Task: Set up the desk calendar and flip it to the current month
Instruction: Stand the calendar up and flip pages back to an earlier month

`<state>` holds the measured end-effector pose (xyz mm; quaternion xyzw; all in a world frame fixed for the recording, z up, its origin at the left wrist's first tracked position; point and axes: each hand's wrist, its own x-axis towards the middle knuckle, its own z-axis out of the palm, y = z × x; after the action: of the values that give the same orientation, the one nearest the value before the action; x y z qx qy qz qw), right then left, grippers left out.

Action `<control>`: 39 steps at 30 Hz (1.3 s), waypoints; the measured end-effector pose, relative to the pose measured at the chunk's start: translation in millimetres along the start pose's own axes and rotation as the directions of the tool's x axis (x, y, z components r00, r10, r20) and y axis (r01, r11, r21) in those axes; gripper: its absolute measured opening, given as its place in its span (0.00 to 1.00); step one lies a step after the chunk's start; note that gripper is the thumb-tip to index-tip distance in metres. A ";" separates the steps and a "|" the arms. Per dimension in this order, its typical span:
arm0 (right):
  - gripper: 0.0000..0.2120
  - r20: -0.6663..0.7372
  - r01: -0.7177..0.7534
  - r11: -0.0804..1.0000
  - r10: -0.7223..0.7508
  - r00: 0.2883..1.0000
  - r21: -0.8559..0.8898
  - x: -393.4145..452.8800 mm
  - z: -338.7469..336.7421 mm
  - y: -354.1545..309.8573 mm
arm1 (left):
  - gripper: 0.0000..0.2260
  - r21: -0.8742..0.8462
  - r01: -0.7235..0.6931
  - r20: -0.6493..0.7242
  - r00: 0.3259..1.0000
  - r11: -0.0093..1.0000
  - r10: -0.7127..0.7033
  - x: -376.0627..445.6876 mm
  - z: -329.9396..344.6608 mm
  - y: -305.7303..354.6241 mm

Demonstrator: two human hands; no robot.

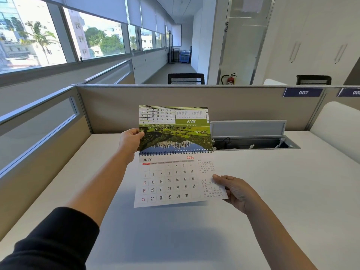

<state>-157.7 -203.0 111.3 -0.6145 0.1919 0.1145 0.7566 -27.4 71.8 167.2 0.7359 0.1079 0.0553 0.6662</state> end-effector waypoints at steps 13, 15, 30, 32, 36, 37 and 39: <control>0.10 -0.006 -0.001 1.000 0.001 1.000 -0.001 10.6 -1.9 5.2 | 0.20 0.162 -0.114 -0.033 0.992 0.980 0.121 -11.7 -28.2 -35.6; 0.10 -0.011 -0.005 1.000 0.005 1.000 0.007 12.2 -2.8 7.0 | 0.16 0.191 -0.079 -0.039 0.995 0.978 0.088 -22.0 -34.7 -53.7; 0.27 0.038 0.043 0.982 -0.051 0.998 0.182 9.2 0.8 0.6 | 0.31 -0.226 0.351 0.406 0.882 0.909 -0.240 -76.3 -43.3 -59.3; 0.32 0.066 0.048 0.961 -0.069 0.995 0.274 8.7 -2.2 -2.7 | 0.35 -0.334 0.327 0.448 0.880 0.884 -0.156 -70.5 -39.4 -41.4; 0.31 0.019 0.060 0.955 -0.068 0.997 0.290 12.0 -4.5 1.1 | 0.39 -0.472 0.271 0.480 0.877 0.839 -0.013 -58.5 -25.0 -10.1; 0.30 -0.007 0.059 0.963 -0.059 0.998 0.263 13.6 -4.1 3.6 | 0.38 -0.488 0.261 0.478 0.878 0.833 0.005 -55.8 -21.6 -4.8; 0.26 -0.060 0.051 0.980 -0.041 0.997 0.192 16.4 -3.6 9.4 | 0.37 -0.503 0.250 0.467 0.884 0.827 0.017 -50.6 -16.0 1.8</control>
<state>-147.3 -205.5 95.3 -0.5453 0.2089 0.0605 0.8096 -79.9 75.5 173.9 0.4969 -0.0244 -0.1308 0.8575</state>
